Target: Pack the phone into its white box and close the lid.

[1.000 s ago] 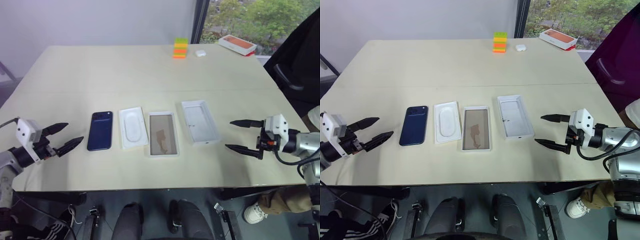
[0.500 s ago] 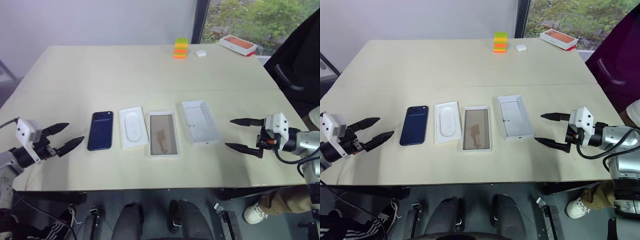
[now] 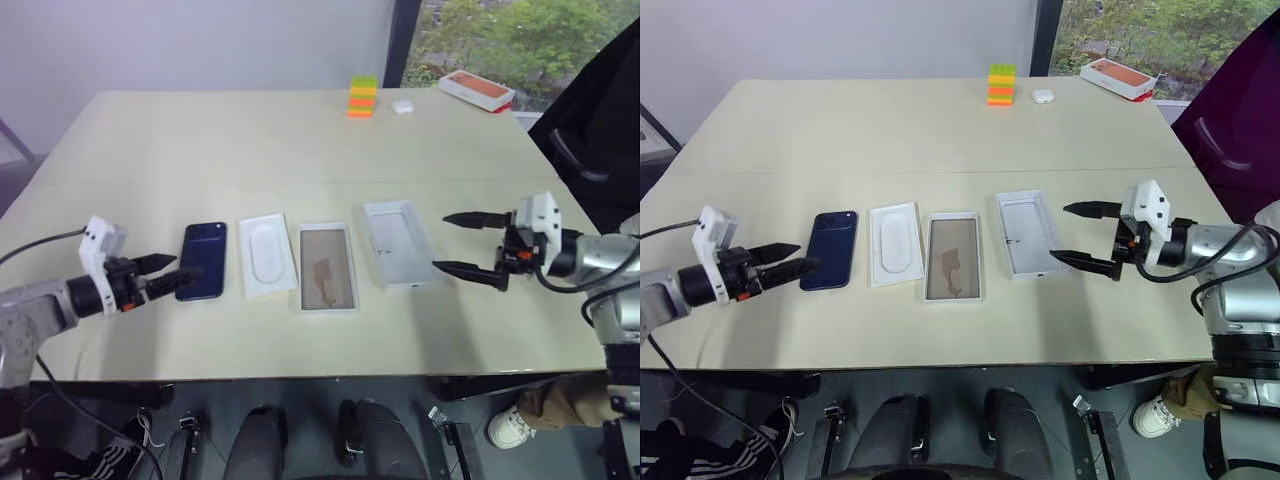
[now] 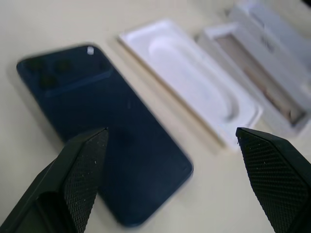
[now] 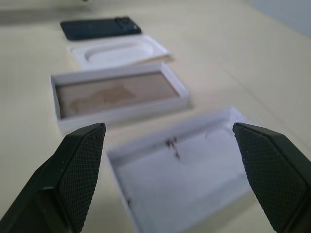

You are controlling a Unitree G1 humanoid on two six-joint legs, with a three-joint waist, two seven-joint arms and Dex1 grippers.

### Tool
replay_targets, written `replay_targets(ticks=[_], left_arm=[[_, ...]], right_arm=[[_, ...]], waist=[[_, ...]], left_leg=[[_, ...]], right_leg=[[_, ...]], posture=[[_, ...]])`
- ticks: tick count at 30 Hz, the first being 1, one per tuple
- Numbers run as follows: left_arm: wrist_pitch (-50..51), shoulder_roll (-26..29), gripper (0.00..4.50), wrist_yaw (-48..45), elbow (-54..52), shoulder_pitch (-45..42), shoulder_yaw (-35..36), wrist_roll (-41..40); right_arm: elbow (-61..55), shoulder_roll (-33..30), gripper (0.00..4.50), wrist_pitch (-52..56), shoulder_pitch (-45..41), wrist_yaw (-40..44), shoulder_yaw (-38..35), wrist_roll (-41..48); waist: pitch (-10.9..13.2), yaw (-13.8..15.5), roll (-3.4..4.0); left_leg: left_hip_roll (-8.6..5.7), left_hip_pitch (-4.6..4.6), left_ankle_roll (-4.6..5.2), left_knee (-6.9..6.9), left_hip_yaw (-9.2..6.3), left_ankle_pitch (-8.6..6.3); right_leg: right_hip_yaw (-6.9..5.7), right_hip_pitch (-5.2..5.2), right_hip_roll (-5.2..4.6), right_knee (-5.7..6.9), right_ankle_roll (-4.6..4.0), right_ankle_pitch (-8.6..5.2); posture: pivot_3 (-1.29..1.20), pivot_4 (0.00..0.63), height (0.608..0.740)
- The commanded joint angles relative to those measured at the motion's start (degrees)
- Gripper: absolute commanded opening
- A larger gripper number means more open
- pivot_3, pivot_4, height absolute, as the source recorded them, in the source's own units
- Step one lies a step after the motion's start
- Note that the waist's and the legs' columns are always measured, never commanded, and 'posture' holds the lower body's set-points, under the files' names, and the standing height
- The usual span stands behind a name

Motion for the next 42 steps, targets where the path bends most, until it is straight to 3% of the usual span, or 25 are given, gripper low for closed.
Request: replay_targets(ticks=[1,5,13,19,28,33,42], left_arm=[[-0.32,-2.53,4.41,4.8,-4.85,-0.56,-1.54,1.18],[0.81,-9.38,4.41,15.73,-6.36,-4.34,-2.36,3.26],[7.26,-18.33,4.41,27.08,-9.35,-8.12,-3.64,2.58],[12.9,-23.94,4.41,34.06,-7.26,-11.78,-0.81,0.76],[20.8,-26.44,4.41,38.4,-6.03,-14.47,0.64,0.03],[22.3,-26.94,4.41,40.01,-8.02,-14.62,-2.6,1.7],[24.99,-31.02,4.41,42.81,-7.56,-14.62,-1.08,2.11]], right_arm=[[-2.63,1.15,4.39,-0.51,-2.02,-2.89,0.85,-1.16],[-4.04,3.03,4.39,-1.45,-2.43,-4.72,2.14,-2.01],[-4.78,4.26,4.39,-2.34,-1.92,-5.43,2.86,-2.56],[-4.77,4.83,4.39,-2.9,-2.07,-5.94,3.2,-2.87],[-4.57,5.52,4.39,-3.46,-2.83,-6.62,3.58,-3.08],[-4.34,5.7,4.39,-4.06,-2.42,-6.69,3.85,-3.27],[-4.65,6.12,4.39,-4.02,-2.29,-7.25,3.99,-3.4]], waist=[[0.0,-0.11,0.0],[0.01,0.0,-0.02],[0.0,0.04,-0.05],[0.0,-0.14,-0.05],[0.0,-0.02,-0.05],[0.0,-0.01,-0.05],[-0.01,-0.03,-0.05]], left_leg=[[-0.01,0.0,0.0,0.0,0.02,0.0],[-0.03,-0.01,-0.01,0.07,0.0,0.01],[-0.08,-0.01,-0.01,0.1,-0.02,0.01],[-0.07,0.01,-0.01,0.1,-0.03,0.01],[-0.08,0.01,-0.02,0.1,-0.03,0.02],[-0.08,0.02,-0.03,0.1,-0.04,0.03],[-0.08,0.03,-0.03,0.09,-0.05,0.03]], right_leg=[[0.02,0.0,-0.01,0.01,-0.11,0.07],[0.05,-0.01,-0.01,0.1,-0.12,0.08],[0.06,0.01,-0.04,0.14,-0.12,0.08],[0.06,0.01,-0.02,0.15,-0.11,0.08],[0.06,0.02,-0.02,0.16,-0.11,0.08],[0.06,0.02,-0.02,0.16,-0.12,0.08],[0.06,0.02,-0.01,0.16,-0.12,0.08]], posture=[[0.0,0.15,0.74],[0.0,0.15,0.74],[0.0,0.15,0.74],[0.0,0.15,0.74],[0.0,0.15,0.74],[0.0,0.15,0.74],[0.0,0.15,0.74]])
